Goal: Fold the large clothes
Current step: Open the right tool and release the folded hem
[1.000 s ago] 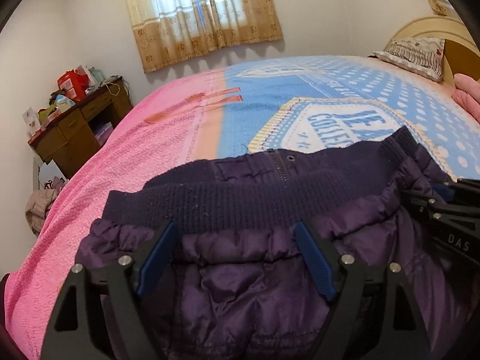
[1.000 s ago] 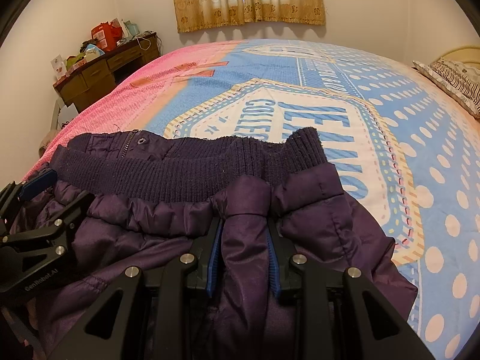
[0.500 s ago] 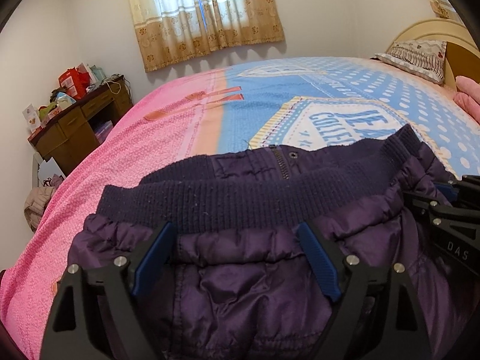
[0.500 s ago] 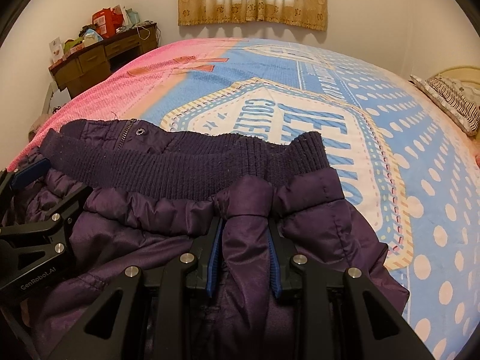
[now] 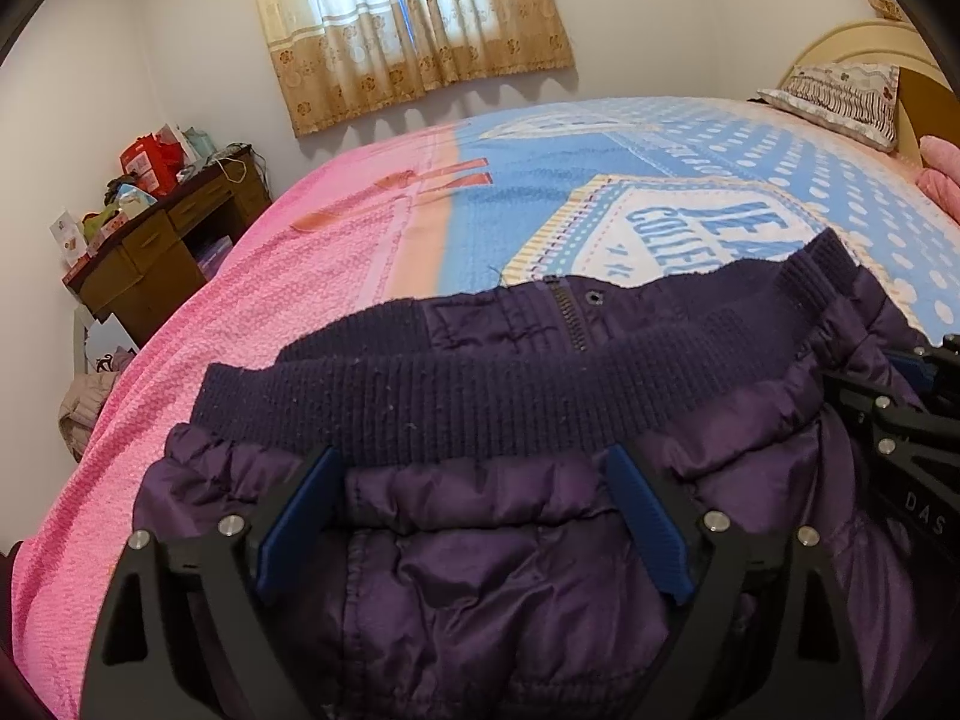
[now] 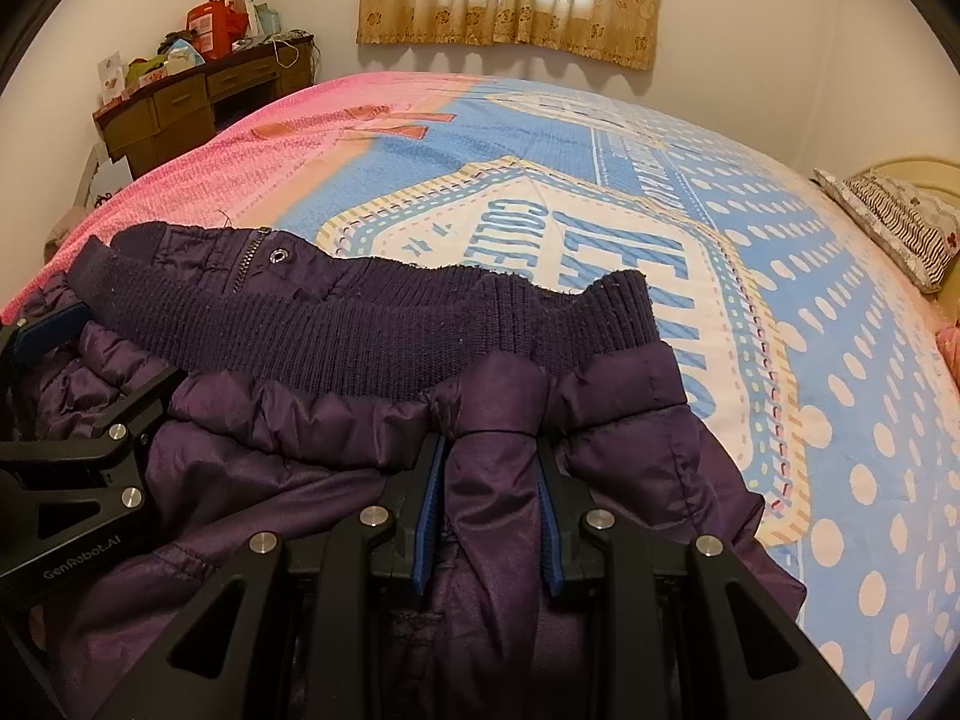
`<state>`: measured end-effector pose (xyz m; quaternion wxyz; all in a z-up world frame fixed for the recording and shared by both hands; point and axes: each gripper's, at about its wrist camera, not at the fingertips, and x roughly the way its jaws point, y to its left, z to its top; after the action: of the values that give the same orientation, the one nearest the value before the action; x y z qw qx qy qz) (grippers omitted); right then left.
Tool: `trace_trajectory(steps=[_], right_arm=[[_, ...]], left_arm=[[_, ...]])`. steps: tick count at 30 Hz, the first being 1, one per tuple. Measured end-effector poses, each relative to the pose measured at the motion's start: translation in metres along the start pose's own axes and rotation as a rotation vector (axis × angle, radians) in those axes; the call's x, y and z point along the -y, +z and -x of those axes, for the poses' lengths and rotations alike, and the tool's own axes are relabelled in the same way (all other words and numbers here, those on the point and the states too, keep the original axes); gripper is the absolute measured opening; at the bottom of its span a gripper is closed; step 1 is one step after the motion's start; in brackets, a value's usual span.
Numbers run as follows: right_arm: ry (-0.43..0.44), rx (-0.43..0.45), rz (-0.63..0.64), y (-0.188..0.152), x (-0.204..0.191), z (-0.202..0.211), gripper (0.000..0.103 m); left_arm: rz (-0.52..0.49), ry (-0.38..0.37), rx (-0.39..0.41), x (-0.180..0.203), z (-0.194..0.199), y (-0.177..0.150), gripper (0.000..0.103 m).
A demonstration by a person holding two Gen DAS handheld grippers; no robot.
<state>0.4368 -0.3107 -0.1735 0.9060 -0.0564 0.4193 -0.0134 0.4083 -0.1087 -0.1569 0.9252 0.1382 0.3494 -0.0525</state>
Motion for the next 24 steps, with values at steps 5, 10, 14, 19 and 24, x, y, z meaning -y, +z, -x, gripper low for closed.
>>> trace_trajectory(steps=[5, 10, 14, 19, 24], right_arm=[[-0.006, 0.008, 0.003, 0.000, 0.000, 0.002, 0.028], [0.024, 0.028, -0.091, 0.001, 0.016, 0.032, 0.048], [0.061, 0.179, -0.166, -0.012, 0.013, 0.087, 0.079], [0.143, 0.191, -0.105, -0.017, -0.011, 0.099, 0.079], [0.161, 0.125, -0.009, -0.022, -0.039, 0.070, 0.079]], left_arm=[[-0.003, 0.009, -0.006, 0.002, -0.002, 0.001, 0.095], [0.022, -0.026, -0.013, -0.003, -0.004, 0.001, 0.095], [0.049, -0.074, -0.020, -0.011, 0.003, 0.004, 0.094], [0.126, -0.145, 0.068, -0.050, 0.054, 0.014, 0.102], [0.058, 0.015, 0.160, -0.077, 0.067, 0.007, 0.103]])
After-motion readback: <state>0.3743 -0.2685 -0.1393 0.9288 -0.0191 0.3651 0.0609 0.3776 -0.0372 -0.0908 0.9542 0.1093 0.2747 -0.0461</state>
